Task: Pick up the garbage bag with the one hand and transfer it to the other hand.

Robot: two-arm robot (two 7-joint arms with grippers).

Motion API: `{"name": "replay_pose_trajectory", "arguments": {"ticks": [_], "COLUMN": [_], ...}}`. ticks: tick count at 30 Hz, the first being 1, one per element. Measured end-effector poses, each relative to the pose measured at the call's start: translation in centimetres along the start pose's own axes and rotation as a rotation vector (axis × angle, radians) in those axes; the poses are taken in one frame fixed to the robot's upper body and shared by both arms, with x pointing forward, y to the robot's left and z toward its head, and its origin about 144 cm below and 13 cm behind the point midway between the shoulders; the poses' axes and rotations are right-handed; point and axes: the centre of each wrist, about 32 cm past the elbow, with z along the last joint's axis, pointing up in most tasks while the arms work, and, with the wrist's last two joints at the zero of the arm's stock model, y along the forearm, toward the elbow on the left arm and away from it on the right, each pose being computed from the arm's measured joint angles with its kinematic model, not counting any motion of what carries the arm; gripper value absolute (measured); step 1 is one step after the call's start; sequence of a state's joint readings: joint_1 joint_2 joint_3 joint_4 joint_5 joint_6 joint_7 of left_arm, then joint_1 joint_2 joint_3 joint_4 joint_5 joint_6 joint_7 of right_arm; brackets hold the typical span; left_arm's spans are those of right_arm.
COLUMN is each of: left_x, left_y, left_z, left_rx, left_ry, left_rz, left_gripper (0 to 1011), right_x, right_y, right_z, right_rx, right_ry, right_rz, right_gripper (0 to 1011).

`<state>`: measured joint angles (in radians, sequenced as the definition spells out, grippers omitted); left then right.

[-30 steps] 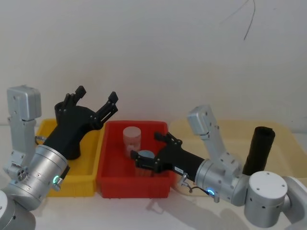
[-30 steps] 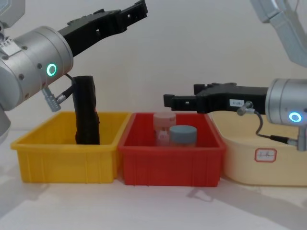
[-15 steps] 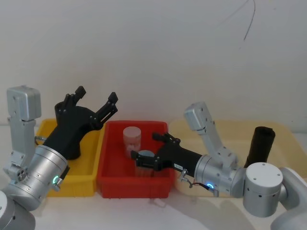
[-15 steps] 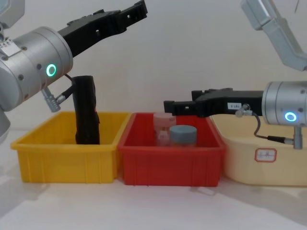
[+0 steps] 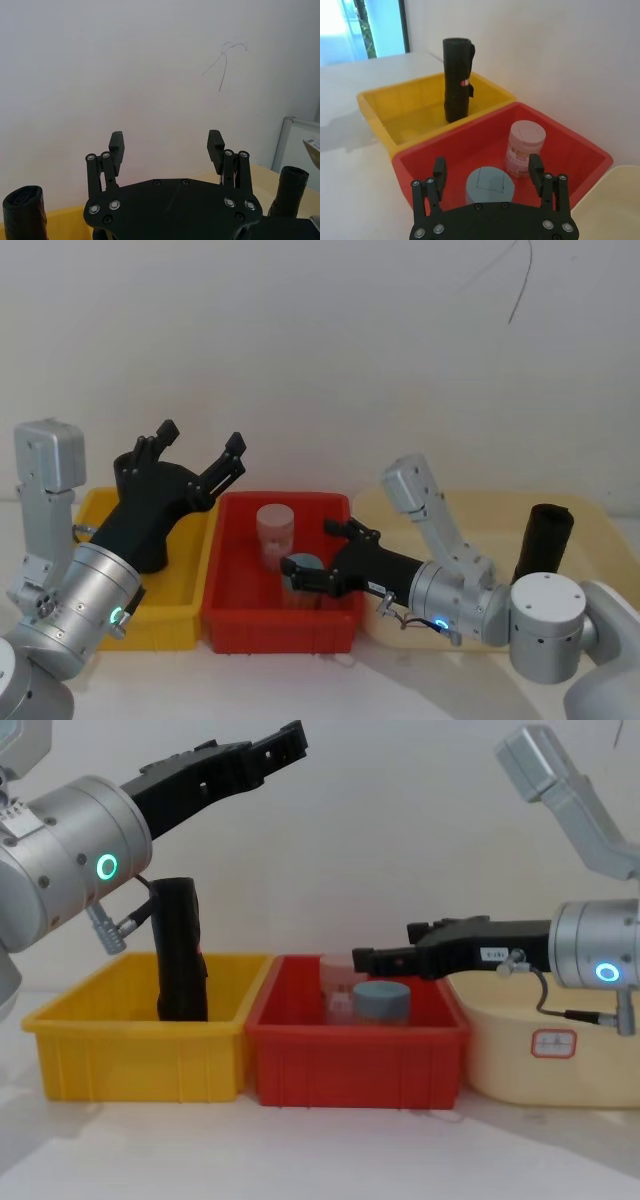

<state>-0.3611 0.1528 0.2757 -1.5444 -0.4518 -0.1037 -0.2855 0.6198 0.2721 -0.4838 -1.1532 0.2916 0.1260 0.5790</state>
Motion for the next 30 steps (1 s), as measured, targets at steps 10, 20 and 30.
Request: {"name": "replay_pose_trajectory", "arguments": {"ticks": [10, 20, 30], "left_x": [0.0, 0.0, 0.0], "left_y": [0.0, 0.0, 0.0], "left_z": [0.0, 0.0, 0.0], "left_rx": [0.0, 0.0, 0.0], "left_ry": [0.0, 0.0, 0.0], "left_rz": [0.0, 0.0, 0.0], "left_gripper": [1002, 1001, 1001], "right_x": [0.4, 0.6, 0.8], "right_y": [0.3, 0.9, 1.3], "right_z": [-0.2, -0.4, -0.3], "right_rx": [-0.036, -0.053, -0.068], "right_ry": [-0.028, -0.029, -0.004], "right_rz": [-0.003, -0.001, 0.013], "right_gripper": [1000, 1000, 1000]}}
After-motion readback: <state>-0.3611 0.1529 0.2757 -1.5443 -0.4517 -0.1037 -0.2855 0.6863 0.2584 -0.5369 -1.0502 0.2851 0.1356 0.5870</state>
